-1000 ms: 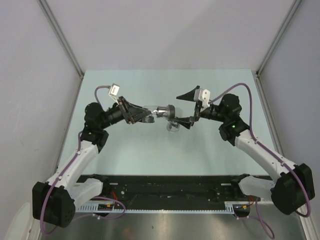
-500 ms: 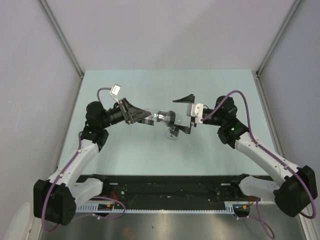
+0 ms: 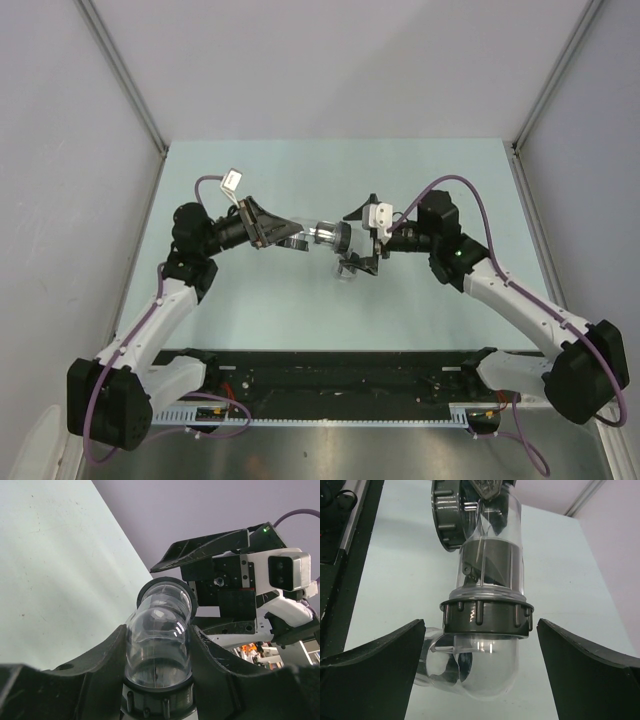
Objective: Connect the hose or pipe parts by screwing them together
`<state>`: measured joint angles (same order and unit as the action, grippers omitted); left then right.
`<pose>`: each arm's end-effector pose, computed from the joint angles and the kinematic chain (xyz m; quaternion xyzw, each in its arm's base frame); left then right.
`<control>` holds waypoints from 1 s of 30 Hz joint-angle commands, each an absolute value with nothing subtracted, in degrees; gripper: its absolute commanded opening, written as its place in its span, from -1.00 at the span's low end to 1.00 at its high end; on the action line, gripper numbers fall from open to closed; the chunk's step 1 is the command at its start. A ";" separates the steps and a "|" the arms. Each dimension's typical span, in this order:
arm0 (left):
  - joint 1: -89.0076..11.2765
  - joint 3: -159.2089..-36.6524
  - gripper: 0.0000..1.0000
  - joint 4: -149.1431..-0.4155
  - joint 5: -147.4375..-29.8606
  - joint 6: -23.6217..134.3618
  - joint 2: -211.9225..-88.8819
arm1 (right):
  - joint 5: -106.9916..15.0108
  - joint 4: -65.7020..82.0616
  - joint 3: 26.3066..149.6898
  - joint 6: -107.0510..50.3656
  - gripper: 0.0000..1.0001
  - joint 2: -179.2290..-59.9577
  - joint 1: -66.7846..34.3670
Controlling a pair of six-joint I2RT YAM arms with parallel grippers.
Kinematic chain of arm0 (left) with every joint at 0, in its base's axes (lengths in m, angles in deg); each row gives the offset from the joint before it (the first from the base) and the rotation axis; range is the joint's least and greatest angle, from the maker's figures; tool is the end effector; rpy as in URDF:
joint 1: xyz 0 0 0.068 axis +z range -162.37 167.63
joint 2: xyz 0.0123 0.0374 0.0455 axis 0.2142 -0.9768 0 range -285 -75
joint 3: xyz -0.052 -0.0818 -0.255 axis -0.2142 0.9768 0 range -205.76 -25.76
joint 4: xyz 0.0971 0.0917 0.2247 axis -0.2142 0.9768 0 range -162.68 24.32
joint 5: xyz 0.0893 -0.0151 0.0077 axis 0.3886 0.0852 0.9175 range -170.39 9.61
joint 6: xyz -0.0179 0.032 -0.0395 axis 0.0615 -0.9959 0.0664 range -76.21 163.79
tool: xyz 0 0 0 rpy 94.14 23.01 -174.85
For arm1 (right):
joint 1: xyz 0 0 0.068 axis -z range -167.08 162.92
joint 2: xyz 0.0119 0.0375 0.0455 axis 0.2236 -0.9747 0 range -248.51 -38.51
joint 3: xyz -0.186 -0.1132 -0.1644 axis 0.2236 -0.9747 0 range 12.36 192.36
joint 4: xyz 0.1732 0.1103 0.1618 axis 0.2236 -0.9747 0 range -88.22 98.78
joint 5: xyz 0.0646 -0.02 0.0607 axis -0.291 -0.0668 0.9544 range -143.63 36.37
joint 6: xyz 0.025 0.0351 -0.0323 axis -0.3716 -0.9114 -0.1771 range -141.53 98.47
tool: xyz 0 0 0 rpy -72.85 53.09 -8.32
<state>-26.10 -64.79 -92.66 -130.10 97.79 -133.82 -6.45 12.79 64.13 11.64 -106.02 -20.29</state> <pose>0.2181 -0.0812 0.3132 0.0590 0.7038 -0.6046 0.3683 0.2092 0.1681 0.3288 -0.6005 0.4566 0.3106 0.5783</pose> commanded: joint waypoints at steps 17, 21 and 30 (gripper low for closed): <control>-27.83 -64.26 -0.99 -96.14 -130.75 92.96 -130.90 | 2.26 42.74 66.77 -19.54 -0.92 -113.92 -20.39; -28.89 -61.54 -1.00 -96.41 -128.91 86.26 -129.75 | 4.99 55.68 66.77 -35.44 -1.00 -116.55 -17.94; -33.19 -57.32 -0.99 -99.30 -122.41 67.89 -125.10 | 9.38 76.09 66.77 -59.93 -1.00 -122.62 -14.77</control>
